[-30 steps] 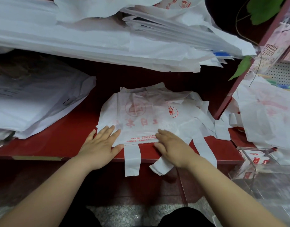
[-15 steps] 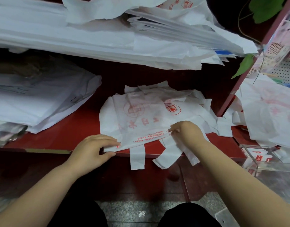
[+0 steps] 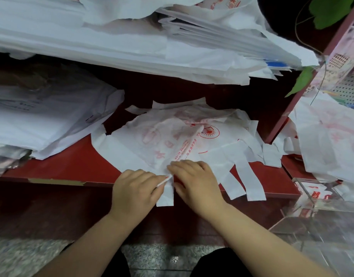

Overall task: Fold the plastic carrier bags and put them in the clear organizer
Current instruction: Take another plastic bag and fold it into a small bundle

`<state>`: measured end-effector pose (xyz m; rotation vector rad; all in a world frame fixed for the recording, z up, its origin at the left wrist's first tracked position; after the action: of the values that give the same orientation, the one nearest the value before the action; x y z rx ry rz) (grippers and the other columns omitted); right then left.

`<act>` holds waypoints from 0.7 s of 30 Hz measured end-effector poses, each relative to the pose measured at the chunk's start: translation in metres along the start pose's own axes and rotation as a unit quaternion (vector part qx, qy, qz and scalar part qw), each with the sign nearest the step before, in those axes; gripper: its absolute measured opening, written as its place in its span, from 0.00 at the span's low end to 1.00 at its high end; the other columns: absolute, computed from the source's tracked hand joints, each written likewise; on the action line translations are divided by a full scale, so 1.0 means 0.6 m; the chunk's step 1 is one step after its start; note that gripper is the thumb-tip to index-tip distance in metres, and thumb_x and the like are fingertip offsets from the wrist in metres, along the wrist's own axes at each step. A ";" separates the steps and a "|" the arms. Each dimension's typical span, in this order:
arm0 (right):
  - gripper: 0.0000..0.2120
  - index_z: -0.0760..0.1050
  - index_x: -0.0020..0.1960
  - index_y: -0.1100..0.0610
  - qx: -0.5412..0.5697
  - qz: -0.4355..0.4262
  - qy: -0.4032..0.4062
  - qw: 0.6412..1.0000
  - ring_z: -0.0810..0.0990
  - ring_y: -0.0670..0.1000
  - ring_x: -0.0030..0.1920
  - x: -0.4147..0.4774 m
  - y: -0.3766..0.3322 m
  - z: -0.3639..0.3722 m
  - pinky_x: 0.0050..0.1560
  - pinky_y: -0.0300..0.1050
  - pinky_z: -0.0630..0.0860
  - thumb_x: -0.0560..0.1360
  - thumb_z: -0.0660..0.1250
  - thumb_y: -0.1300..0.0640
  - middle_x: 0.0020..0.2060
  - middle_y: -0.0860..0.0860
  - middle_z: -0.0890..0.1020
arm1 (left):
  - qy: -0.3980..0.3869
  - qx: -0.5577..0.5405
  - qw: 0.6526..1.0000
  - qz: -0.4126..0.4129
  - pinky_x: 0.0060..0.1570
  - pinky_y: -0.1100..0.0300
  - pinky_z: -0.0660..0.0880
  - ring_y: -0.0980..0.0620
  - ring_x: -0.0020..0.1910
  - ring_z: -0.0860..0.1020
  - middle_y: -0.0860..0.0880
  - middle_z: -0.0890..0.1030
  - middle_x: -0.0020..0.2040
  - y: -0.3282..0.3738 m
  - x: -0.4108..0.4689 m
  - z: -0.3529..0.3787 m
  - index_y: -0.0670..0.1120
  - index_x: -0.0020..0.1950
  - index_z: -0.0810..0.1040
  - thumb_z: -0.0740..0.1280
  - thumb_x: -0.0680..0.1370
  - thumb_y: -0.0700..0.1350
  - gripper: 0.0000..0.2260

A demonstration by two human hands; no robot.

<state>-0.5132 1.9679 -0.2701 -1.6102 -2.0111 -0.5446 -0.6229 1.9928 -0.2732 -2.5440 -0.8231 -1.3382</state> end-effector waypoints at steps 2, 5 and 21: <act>0.12 0.81 0.38 0.55 0.016 0.035 0.039 0.998 0.81 0.51 0.33 0.005 0.022 -0.015 0.39 0.40 0.65 0.65 0.59 0.56 0.33 0.49 0.83 | 0.010 -0.018 1.000 0.010 0.33 0.61 0.62 0.53 0.27 0.77 0.53 0.80 0.28 0.025 0.004 0.001 0.47 0.34 0.84 0.64 0.70 0.45 0.10; 0.12 0.82 0.36 0.56 0.025 0.048 0.065 0.996 0.82 0.51 0.32 -0.003 0.053 -0.036 0.40 0.38 0.68 0.66 0.60 0.58 0.33 0.50 0.84 | 0.006 -0.047 0.999 0.015 0.37 0.62 0.65 0.56 0.36 0.77 0.53 0.82 0.33 0.047 0.011 0.002 0.47 0.37 0.84 0.63 0.70 0.46 0.10; 0.12 0.78 0.41 0.58 0.090 0.090 -0.022 0.992 0.76 0.49 0.49 -0.115 0.116 -0.042 0.50 0.39 0.72 0.68 0.62 0.51 0.42 0.54 0.84 | -0.187 0.011 0.982 -0.018 0.46 0.61 0.63 0.51 0.47 0.79 0.48 0.84 0.44 -0.044 -0.018 0.030 0.45 0.45 0.84 0.70 0.53 0.41 0.20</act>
<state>-0.4301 1.9149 -0.2921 -1.6822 -1.8632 -0.2559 -0.6289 2.0174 -0.2955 -2.8179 -0.9414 -0.8591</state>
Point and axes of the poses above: each hand's wrist, its own x-axis towards the middle knuckle, its own z-axis out of the palm, y = z × x, the point moved 7 cm from there along x, towards the middle knuckle
